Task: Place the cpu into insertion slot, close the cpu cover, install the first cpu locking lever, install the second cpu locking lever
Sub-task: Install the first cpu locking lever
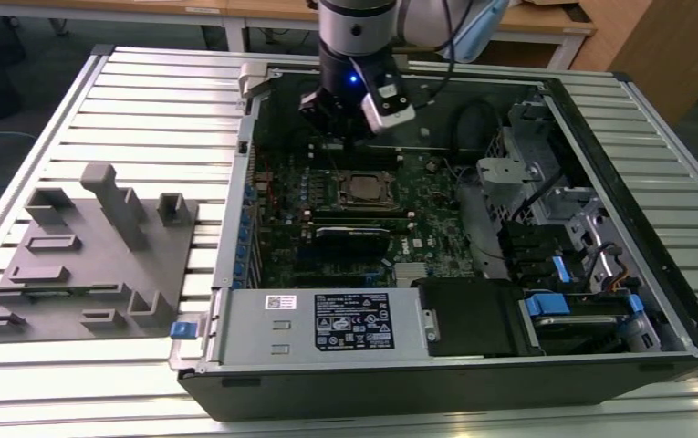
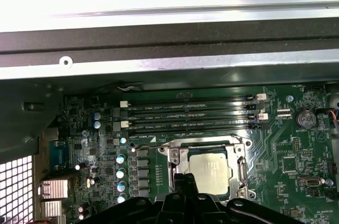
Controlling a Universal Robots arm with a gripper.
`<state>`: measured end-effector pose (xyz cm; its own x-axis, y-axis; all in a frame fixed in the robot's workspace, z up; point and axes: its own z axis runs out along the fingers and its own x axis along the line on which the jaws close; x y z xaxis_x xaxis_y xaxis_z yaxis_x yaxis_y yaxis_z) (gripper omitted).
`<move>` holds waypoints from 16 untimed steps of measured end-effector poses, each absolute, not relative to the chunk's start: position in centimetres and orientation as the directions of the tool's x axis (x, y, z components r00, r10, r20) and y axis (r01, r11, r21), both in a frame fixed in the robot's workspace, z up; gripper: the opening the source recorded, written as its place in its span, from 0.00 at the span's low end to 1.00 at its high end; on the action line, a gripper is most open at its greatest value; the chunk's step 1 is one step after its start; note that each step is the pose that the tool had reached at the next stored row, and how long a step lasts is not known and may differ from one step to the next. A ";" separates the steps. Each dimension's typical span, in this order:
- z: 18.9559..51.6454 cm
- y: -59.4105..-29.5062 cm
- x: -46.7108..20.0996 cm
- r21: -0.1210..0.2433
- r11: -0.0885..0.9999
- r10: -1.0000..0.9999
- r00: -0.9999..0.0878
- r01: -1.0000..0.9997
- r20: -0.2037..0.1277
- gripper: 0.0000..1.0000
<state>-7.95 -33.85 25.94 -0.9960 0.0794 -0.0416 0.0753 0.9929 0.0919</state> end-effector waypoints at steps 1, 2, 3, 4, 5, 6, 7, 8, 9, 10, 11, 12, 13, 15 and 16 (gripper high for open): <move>25.9 -33.9 -8.0 0.092 0.993 0.079 -0.996 0.075 -0.042 0.10; 25.9 -33.8 -8.1 0.092 0.993 0.079 -0.996 0.075 -0.042 0.10; 25.9 -33.8 -8.1 0.092 0.993 0.079 -0.996 0.075 -0.042 0.10; 25.9 -33.8 -8.2 0.092 0.993 0.079 -0.996 0.075 -0.042 0.10; 25.9 -33.8 -8.2 0.092 0.993 0.079 -0.996 0.075 -0.042 0.10; 25.9 -33.8 -8.2 0.092 0.993 0.079 -0.996 0.075 -0.042 0.10; 25.9 -33.8 -8.2 0.092 0.993 0.079 -0.996 0.075 -0.042 0.10; 25.9 -33.8 -8.2 0.092 0.993 0.079 -0.996 0.075 -0.042 0.10; 25.9 -33.8 -8.3 0.092 0.993 0.079 -0.996 0.075 -0.042 0.10; 25.9 -33.8 -8.3 0.092 0.993 0.080 -0.996 0.076 -0.042 0.10; 25.9 -33.9 -8.4 0.092 0.993 0.079 -0.996 0.075 -0.042 0.10; 25.9 -33.9 -8.4 0.092 0.993 0.079 -0.996 0.075 -0.042 0.10; 25.9 -33.9 -8.5 0.092 0.993 0.079 -0.996 0.075 -0.042 0.10; 25.9 -33.8 -8.7 0.092 0.993 0.079 -0.996 0.075 -0.042 0.10; 25.9 -33.8 -8.8 0.092 0.993 0.079 -0.996 0.075 -0.042 0.10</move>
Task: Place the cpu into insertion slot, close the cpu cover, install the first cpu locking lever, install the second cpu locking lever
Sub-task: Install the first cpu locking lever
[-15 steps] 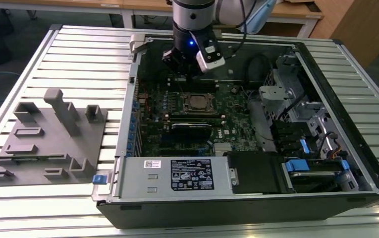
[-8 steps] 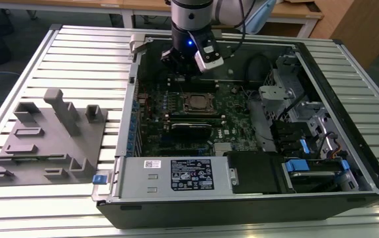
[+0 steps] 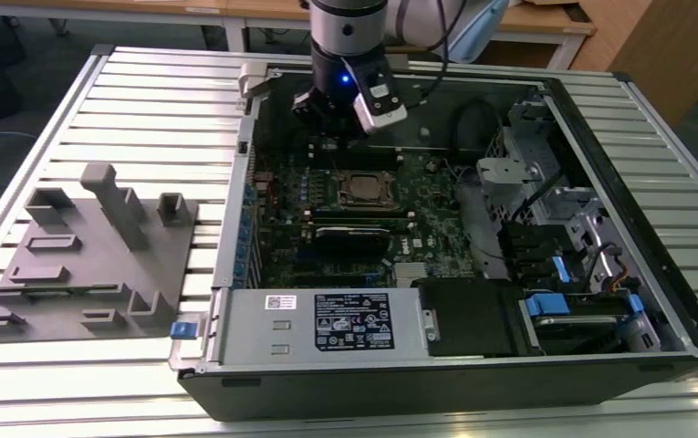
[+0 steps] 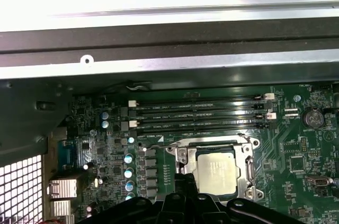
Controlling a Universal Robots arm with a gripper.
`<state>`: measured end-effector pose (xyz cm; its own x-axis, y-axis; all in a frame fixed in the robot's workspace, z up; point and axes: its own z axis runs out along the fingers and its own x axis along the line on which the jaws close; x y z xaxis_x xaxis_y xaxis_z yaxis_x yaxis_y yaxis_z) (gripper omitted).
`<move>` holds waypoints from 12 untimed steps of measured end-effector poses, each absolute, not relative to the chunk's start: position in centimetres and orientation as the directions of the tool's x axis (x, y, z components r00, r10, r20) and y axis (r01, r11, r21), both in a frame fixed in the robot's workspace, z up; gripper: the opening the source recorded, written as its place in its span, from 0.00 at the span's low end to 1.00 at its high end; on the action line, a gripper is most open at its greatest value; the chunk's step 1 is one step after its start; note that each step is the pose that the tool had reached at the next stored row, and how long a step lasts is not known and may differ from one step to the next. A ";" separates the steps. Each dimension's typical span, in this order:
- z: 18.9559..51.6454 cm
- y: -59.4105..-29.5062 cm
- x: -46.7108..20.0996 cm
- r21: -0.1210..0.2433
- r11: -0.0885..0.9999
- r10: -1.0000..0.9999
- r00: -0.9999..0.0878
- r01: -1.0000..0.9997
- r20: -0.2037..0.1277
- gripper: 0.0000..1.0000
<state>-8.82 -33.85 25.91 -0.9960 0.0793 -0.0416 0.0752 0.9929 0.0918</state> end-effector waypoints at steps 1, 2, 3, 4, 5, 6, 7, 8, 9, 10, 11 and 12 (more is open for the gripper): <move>25.9 -33.8 -8.9 0.092 0.993 0.079 -0.996 0.075 -0.042 0.10; 25.9 -33.8 -9.0 0.092 0.993 0.079 -0.996 0.075 -0.042 0.10; 25.9 -33.8 -9.1 0.092 0.993 0.079 -0.996 0.075 -0.042 0.10; 25.9 -33.8 -9.2 0.092 0.993 0.079 -0.996 0.075 -0.042 0.10; 25.9 -33.8 -9.3 0.092 0.993 0.079 -0.996 0.075 -0.042 0.10; 25.9 -33.8 -9.4 0.092 0.993 0.079 -0.996 0.075 -0.042 0.10; 25.9 -33.9 -9.5 0.092 0.993 0.079 -0.996 0.075 -0.042 0.10; 25.9 -33.9 -9.7 0.092 0.993 0.079 -0.996 0.075 -0.041 0.10; 25.9 -33.9 -9.9 0.094 0.993 0.079 -0.996 0.075 -0.041 0.10; 25.9 -33.9 -10.0 0.100 0.992 0.080 -0.996 0.075 -0.042 0.10; 25.9 -33.9 -10.2 0.109 0.991 0.080 -0.996 0.075 -0.041 0.10; 25.9 -33.9 -10.3 0.118 0.990 0.080 -0.996 0.075 -0.041 0.10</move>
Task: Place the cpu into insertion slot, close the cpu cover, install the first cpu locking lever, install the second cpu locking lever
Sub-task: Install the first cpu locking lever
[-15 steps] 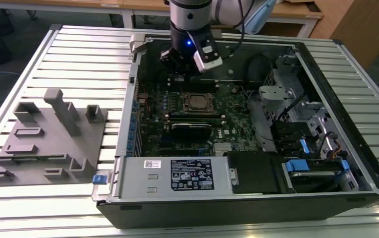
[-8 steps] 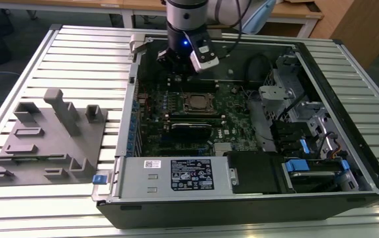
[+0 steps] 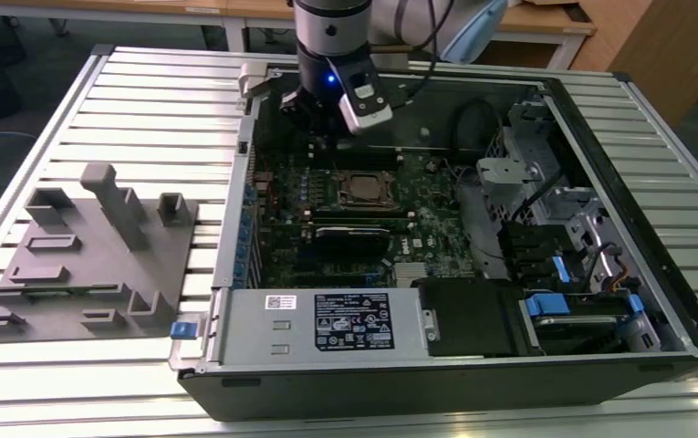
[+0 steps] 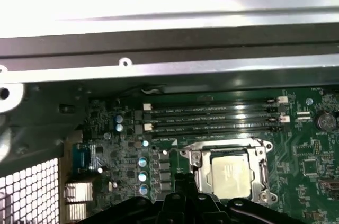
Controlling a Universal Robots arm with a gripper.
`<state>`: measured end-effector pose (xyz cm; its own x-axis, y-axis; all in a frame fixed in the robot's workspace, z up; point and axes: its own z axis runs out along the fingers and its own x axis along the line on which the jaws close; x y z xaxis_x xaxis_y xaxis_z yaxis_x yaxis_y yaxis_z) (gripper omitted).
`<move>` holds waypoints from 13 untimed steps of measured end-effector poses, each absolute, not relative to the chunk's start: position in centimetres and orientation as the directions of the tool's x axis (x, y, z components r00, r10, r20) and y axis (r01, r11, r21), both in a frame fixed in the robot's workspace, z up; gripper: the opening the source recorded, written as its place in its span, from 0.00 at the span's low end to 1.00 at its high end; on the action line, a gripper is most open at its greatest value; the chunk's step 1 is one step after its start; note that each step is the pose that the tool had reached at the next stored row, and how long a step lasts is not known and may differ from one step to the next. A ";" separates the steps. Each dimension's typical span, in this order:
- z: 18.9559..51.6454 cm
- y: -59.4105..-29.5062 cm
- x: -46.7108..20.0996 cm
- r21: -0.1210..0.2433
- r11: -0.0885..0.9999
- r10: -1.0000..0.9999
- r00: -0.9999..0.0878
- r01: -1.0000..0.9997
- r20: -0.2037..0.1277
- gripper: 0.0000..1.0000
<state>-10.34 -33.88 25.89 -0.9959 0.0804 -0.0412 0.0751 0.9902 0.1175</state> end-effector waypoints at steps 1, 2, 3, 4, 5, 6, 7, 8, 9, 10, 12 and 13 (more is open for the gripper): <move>25.9 -33.9 -10.5 0.128 0.989 0.081 -0.996 0.075 -0.041 0.10; 25.9 -33.9 -10.6 0.139 0.987 0.081 -0.996 0.075 -0.040 0.10; 25.9 -33.9 -10.7 0.143 0.987 0.081 -0.996 0.075 -0.040 0.10; 25.9 -33.9 -10.7 0.145 0.987 0.082 -0.996 0.075 -0.040 0.10; 25.9 -33.9 -10.8 0.146 0.986 0.082 -0.996 0.075 -0.040 0.10; 25.9 -33.9 -10.8 0.146 0.986 0.082 -0.996 0.075 -0.041 0.10; 25.9 -33.9 -10.8 0.146 0.986 0.082 -0.996 0.075 -0.040 0.10; 25.9 -33.9 -10.9 0.146 0.986 0.082 -0.996 0.075 -0.040 0.10; 25.9 -34.0 -11.0 0.146 0.986 0.082 -0.996 0.075 -0.040 0.10; 25.9 -34.0 -11.0 0.146 0.986 0.082 -0.996 0.075 -0.041 0.10; 25.9 -34.0 -11.2 0.146 0.986 0.082 -0.996 0.075 -0.040 0.10; 25.9 -34.0 -11.3 0.146 0.986 0.082 -0.996 0.075 -0.040 0.10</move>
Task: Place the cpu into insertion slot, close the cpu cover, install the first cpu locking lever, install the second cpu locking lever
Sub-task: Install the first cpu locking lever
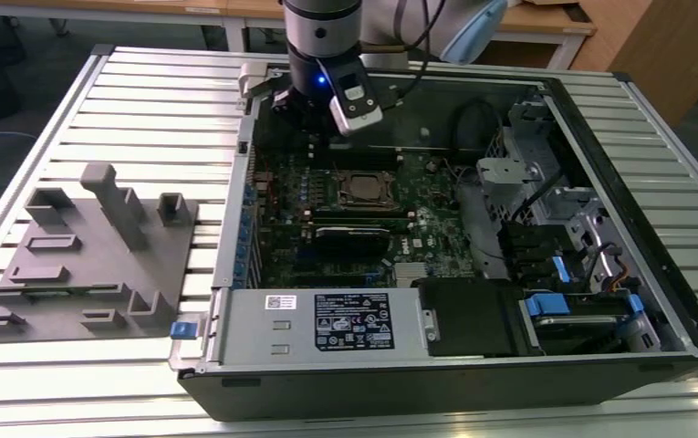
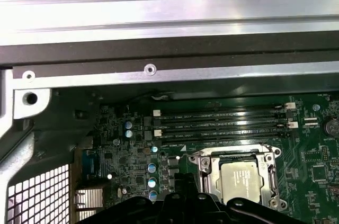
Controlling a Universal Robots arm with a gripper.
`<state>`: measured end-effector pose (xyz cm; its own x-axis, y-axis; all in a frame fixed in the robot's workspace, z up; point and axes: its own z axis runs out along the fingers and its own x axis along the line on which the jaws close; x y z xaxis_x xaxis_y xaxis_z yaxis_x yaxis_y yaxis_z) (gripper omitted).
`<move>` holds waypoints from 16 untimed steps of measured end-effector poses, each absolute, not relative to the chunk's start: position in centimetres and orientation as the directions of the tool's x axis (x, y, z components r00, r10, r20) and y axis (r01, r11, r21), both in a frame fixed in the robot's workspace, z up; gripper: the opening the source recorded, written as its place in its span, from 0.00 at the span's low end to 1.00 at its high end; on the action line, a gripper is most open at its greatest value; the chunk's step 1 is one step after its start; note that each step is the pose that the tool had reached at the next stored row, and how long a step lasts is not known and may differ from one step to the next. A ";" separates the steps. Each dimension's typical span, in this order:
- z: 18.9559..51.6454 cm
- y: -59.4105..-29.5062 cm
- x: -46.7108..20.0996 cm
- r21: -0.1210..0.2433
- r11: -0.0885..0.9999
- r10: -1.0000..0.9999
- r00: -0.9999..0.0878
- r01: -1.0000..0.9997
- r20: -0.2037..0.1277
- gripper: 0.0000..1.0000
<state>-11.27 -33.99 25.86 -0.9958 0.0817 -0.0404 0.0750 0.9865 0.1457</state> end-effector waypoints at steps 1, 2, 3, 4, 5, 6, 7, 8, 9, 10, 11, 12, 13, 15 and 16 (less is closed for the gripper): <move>25.9 -34.0 -11.3 0.146 0.986 0.082 -0.996 0.075 -0.040 0.10; 25.9 -34.0 -11.4 0.146 0.986 0.082 -0.996 0.075 -0.040 0.10; 25.8 -34.0 -11.6 0.146 0.986 0.082 -0.996 0.075 -0.040 0.10; 25.8 -34.0 -11.7 0.146 0.986 0.082 -0.996 0.075 -0.040 0.10; 25.8 -34.0 -11.8 0.146 0.986 0.082 -0.996 0.075 -0.040 0.10; 25.8 -34.0 -11.9 0.146 0.986 0.082 -0.996 0.075 -0.040 0.10; 25.8 -34.0 -12.0 0.146 0.986 0.082 -0.996 0.075 -0.040 0.10; 25.8 -34.0 -12.0 0.146 0.986 0.082 -0.996 0.075 -0.040 0.10; 25.8 -34.0 -12.1 0.146 0.986 0.082 -0.996 0.075 -0.040 0.10; 25.8 -34.0 -12.1 0.146 0.986 0.081 -0.996 0.075 -0.040 0.10; 25.8 -34.0 -12.1 0.146 0.987 0.081 -0.996 0.075 -0.040 0.10; 25.8 -34.0 -12.1 0.146 0.987 0.081 -0.996 0.075 -0.040 0.10; 25.8 -34.0 -12.1 0.146 0.986 0.082 -0.996 0.075 -0.040 0.10; 25.8 -34.0 -12.4 0.146 0.986 0.082 -0.996 0.075 -0.040 0.10; 25.8 -34.0 -12.8 0.146 0.986 0.082 -0.996 0.075 -0.040 0.10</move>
